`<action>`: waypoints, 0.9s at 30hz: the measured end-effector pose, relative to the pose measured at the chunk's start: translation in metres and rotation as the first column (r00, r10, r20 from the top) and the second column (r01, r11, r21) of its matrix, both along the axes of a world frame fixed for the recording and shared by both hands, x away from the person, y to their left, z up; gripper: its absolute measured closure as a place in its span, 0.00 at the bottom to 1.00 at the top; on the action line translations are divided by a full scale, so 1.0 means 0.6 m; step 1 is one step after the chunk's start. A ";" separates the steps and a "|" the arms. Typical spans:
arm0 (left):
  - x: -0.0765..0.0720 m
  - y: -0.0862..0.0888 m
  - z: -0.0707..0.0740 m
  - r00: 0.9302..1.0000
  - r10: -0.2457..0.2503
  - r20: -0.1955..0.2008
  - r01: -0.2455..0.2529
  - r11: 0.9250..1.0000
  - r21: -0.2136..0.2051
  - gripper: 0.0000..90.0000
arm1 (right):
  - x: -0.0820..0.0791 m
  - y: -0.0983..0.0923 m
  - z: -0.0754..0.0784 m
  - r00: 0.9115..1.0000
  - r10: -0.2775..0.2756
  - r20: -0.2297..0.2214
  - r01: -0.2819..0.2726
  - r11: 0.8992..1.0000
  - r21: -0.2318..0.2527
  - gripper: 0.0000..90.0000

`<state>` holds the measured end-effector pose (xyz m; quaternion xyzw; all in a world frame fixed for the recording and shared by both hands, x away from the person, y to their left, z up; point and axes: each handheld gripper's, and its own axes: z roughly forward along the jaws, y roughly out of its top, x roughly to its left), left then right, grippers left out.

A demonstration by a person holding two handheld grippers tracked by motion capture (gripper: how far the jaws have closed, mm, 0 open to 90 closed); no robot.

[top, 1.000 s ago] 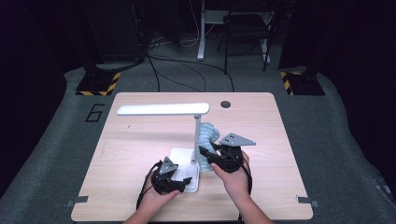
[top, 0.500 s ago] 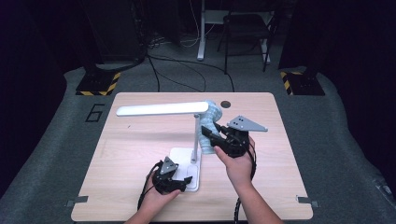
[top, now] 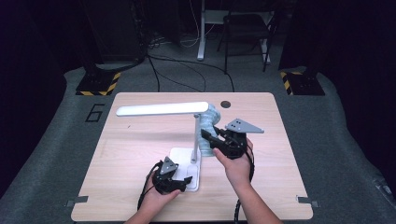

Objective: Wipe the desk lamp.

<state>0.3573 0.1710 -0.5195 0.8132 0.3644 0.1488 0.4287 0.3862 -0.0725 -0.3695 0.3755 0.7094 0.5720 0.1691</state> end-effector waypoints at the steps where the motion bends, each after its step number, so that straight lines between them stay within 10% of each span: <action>1: 0.000 0.000 0.000 1.000 0.000 0.000 0.000 1.000 0.000 0.24 | 0.001 0.003 -0.016 0.999 -0.004 -0.033 0.003 1.000 -0.018 0.72; 14: -0.001 -0.001 0.000 1.000 0.005 -0.003 -0.005 1.000 -0.011 0.24 | 0.016 0.023 -0.162 0.975 -0.004 -0.224 -0.028 0.990 -0.140 0.71; 27: -0.001 -0.001 -0.001 1.000 0.003 0.001 -0.003 1.000 -0.012 0.24 | 0.032 0.030 -0.218 0.949 0.012 -0.315 -0.071 0.982 -0.177 0.72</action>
